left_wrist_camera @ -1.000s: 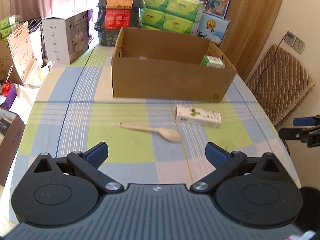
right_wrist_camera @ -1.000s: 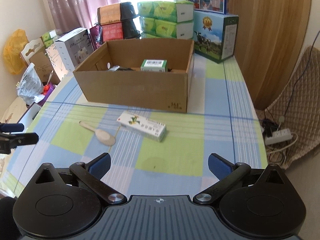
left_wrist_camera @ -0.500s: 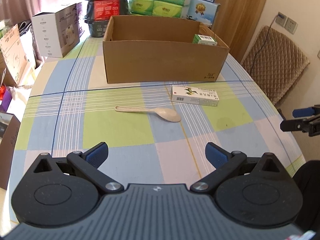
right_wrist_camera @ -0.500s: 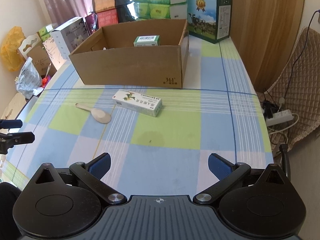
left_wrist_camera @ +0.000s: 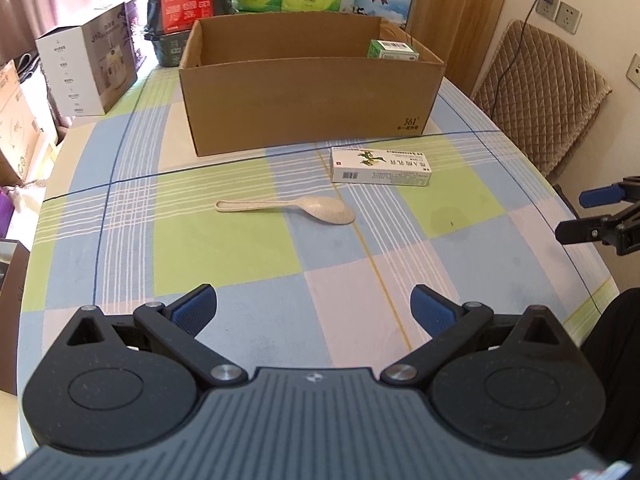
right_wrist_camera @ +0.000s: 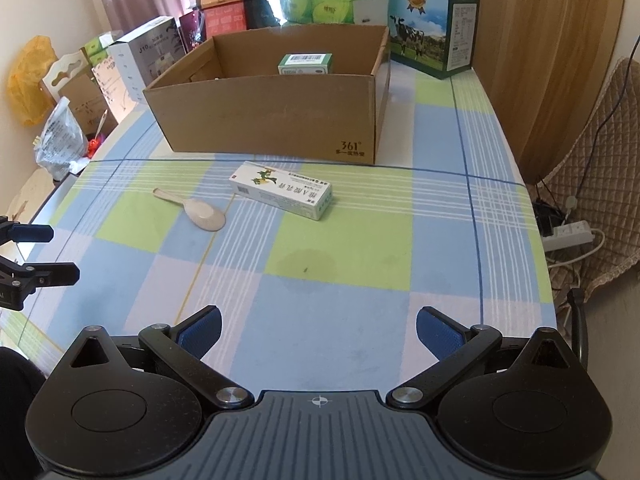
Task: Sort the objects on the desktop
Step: 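Move the left tool toward the white spoon while the right tool approaches the white ointment box, then grasp the white spoon handle with the left tool while the right tool grasps the ointment box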
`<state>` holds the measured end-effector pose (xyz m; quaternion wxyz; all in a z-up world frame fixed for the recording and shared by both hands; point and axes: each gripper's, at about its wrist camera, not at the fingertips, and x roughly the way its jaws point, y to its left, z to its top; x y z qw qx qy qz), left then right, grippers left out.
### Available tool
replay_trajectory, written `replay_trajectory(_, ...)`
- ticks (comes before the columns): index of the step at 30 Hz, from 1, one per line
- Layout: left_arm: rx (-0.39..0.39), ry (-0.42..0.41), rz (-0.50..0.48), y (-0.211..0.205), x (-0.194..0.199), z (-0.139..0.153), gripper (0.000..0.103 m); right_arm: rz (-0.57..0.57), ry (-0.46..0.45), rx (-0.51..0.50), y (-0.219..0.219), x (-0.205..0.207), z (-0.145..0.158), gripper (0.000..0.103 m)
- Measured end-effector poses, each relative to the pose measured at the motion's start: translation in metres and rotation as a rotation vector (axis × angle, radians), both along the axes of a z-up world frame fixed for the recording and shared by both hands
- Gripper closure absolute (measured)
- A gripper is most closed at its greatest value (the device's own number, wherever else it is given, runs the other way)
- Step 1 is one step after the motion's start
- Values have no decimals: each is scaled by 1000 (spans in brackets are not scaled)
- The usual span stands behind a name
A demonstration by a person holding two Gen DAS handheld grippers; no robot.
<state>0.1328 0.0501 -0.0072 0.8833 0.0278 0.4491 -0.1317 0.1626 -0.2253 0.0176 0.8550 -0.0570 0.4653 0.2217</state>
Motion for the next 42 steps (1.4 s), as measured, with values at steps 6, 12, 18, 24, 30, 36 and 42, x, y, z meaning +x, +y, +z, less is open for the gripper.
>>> replay_trajectory(6, 22, 15, -69, -4, 9, -8, 2, 27, -2, -31, 5, 10, -6, 2)
replay_trajectory(12, 55, 28, -146, -11, 21, -21, 2, 89, -8, -71, 13, 24, -16, 2)
replay_trajectory(18, 137, -16, -263, -14, 42, -27, 2, 192, -50, -134, 22, 44, -24, 2)
replay_trajectory(24, 219, -59, -395, -15, 73, -31, 3, 333, -104, -176, 35, 67, -29, 2)
replay_trajectory(30, 298, -45, -559, -24, 96, -53, 12, 453, -101, -188, 57, 96, -40, 3)
replay_trajectory(36, 343, -32, -665, -29, 117, -74, 27, 552, -89, -204, 76, 117, -59, 26)
replay_trajectory(42, 330, -27, -700, -31, 139, -84, 37, 615, -108, -233, 93, 133, -76, 30)
